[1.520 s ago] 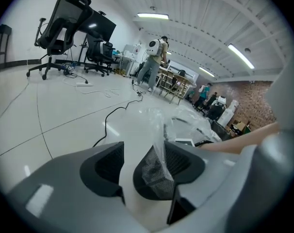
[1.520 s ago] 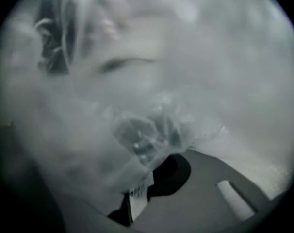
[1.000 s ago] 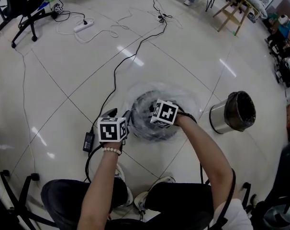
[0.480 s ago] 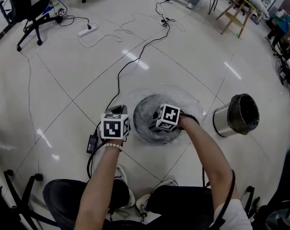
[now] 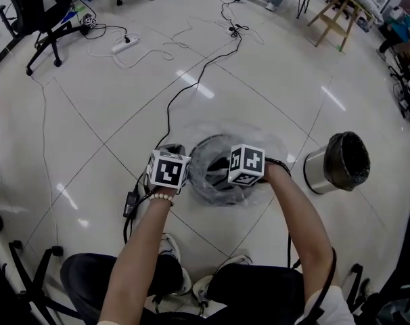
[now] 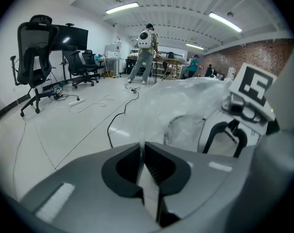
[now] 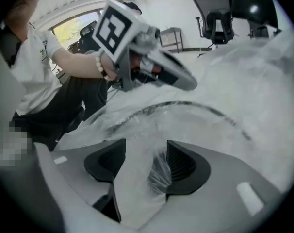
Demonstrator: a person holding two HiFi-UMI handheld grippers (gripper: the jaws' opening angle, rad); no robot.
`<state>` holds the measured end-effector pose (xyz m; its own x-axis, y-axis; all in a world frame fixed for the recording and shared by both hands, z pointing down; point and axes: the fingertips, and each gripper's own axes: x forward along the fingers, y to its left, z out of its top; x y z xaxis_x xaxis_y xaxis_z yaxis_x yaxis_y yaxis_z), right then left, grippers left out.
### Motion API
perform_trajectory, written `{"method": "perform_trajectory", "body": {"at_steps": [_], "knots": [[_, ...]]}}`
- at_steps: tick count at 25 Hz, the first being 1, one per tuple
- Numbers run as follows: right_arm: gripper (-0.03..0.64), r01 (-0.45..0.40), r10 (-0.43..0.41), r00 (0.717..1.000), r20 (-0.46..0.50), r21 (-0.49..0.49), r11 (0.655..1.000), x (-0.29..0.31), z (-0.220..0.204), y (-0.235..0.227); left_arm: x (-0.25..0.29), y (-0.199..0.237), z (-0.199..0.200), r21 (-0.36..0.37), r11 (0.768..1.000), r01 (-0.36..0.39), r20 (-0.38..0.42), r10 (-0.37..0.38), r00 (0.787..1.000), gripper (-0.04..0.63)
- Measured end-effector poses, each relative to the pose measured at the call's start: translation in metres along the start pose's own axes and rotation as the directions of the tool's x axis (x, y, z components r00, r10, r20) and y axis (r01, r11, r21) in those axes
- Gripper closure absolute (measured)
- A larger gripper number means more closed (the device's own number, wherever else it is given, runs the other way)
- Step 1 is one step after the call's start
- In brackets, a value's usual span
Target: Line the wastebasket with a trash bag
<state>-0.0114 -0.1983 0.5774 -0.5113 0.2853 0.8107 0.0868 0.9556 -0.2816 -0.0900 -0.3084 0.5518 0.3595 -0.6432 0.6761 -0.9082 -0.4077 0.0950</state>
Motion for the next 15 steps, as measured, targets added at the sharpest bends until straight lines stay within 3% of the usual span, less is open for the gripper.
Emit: {"method": "perform_trajectory", "body": {"at_steps": [3,4,5,6,7,9,10,12,13,14,15], "knots": [[0.445,0.102,-0.098,0.985,0.145,-0.019,0.995,-0.041,0.021,-0.006,0.003,-0.003,-0.003,-0.009,1.000,0.012,-0.015,-0.012,1.000,0.583],[0.536,0.134,-0.128,0.965,0.228,-0.010,0.991,-0.057,0.033,-0.006,0.002,-0.005,-0.002,-0.019,1.000,0.021,-0.013,-0.022,1.000,0.583],[0.616,0.163,-0.156,0.932,0.327,0.008,0.987,-0.073,0.045,-0.007,0.001,-0.007,0.000,-0.030,0.999,0.031,-0.008,-0.031,0.999,0.583],[0.615,0.183,-0.181,0.883,0.434,0.039,0.982,-0.088,0.058,-0.008,0.000,-0.009,0.002,-0.040,0.998,0.039,-0.005,-0.040,0.999,0.583],[0.615,0.189,-0.205,0.818,0.538,0.085,0.978,-0.103,0.070,-0.011,-0.002,-0.011,0.003,-0.046,0.998,0.047,-0.002,-0.047,0.999,0.583],[0.615,0.138,-0.235,0.650,0.723,0.192,0.972,-0.131,0.086,-0.018,-0.005,-0.012,0.005,-0.050,0.997,0.054,-0.001,-0.054,0.999,0.583],[0.612,0.071,-0.231,0.543,0.807,0.230,0.971,-0.148,0.091,-0.020,-0.006,-0.011,0.004,-0.052,0.997,0.051,-0.003,-0.052,0.999,0.583],[0.612,-0.090,-0.217,0.295,0.930,0.253,0.963,-0.189,0.096,-0.022,-0.008,-0.004,0.000,-0.065,0.997,0.038,-0.004,-0.038,0.999,0.583],[0.614,-0.144,-0.219,0.193,0.956,0.249,0.958,-0.210,0.096,-0.026,-0.008,0.000,0.000,-0.075,0.997,0.028,-0.003,-0.029,1.000,0.583],[0.615,-0.167,-0.228,0.131,0.965,0.248,0.954,-0.228,0.094,-0.029,-0.008,0.004,0.000,-0.083,0.996,0.021,-0.002,-0.021,1.000,0.583],[0.615,-0.160,-0.243,0.112,0.964,0.258,0.953,-0.242,0.092,-0.032,-0.007,0.007,-0.001,-0.089,0.996,0.017,-0.003,-0.017,1.000,0.583]]}}
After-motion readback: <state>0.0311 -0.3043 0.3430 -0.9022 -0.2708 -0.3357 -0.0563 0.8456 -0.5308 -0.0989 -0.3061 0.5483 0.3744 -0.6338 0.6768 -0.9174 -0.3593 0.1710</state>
